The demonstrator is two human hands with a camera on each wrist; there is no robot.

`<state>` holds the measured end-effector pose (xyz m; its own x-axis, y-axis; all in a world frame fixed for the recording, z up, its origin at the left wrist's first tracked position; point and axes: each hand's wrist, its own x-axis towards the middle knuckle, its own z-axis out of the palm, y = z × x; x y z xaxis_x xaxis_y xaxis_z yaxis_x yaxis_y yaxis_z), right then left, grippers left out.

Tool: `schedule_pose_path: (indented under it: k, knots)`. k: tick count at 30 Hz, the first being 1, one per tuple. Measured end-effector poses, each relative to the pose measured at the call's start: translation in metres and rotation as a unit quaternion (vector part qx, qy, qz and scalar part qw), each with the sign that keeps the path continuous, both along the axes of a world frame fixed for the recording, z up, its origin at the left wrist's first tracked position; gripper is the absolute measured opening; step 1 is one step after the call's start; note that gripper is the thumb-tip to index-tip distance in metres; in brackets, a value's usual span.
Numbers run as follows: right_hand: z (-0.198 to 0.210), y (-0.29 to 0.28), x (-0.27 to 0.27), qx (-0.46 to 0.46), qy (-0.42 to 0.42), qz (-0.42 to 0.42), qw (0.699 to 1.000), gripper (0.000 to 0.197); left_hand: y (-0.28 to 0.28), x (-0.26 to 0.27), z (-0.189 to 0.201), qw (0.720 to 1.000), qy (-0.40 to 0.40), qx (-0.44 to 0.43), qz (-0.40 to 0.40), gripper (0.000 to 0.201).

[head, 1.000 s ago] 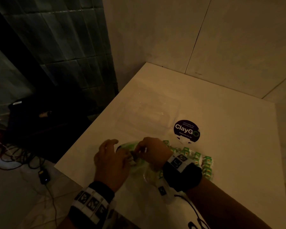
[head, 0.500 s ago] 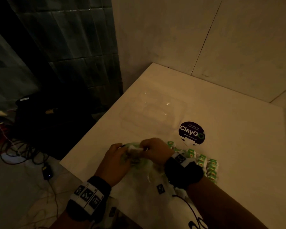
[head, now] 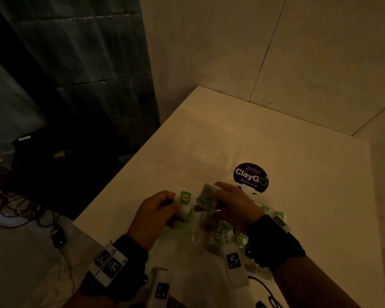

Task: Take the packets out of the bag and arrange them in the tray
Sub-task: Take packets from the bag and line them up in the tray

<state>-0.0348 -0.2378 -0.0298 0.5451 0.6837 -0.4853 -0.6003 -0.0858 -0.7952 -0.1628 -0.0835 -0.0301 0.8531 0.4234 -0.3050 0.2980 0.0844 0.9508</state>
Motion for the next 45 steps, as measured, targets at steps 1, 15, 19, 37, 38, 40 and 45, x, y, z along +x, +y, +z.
schedule_pose_path:
  k: [1, 15, 19, 37, 38, 40, 45]
  knots:
    - [0.001, -0.003, 0.001, 0.009, 0.030, -0.040, 0.999, 0.010, 0.000, 0.000, -0.001, 1.000, 0.004, -0.012, 0.004, 0.018]
    - [0.020, -0.023, -0.006, -0.228, -0.444, 0.250, 0.829, 0.020, -0.036, 0.009, -0.016, 0.999, 0.032, -0.011, -0.031, 0.017]
    - [0.013, -0.019, -0.011, -0.263, -0.486, 0.190, 0.811, 0.006, -0.046, 0.009, -0.020, 0.998, 0.048, -0.023, -0.037, 0.020]
    - [-0.022, -0.009, 0.008, -0.353, -0.240, 0.144, 0.893, 0.014, -0.022, -0.015, -0.032, 0.927, 0.021, 0.359, -0.110, 0.028]
    - [-0.026, -0.004, 0.006, -0.363, -0.234, 0.156, 0.888, 0.013, -0.025, -0.015, -0.033, 0.901, 0.026, 0.406, -0.152, 0.038]
    - [-0.035, 0.004, 0.003, -0.385, -0.243, 0.177, 0.873, 0.014, -0.033, -0.015, -0.034, 0.868, 0.037, 0.445, -0.219, 0.054]
    - [-0.044, 0.015, 0.003, -0.427, -0.314, 0.218, 0.820, 0.023, -0.054, -0.013, -0.028, 0.745, 0.053, 0.575, -0.335, 0.021]
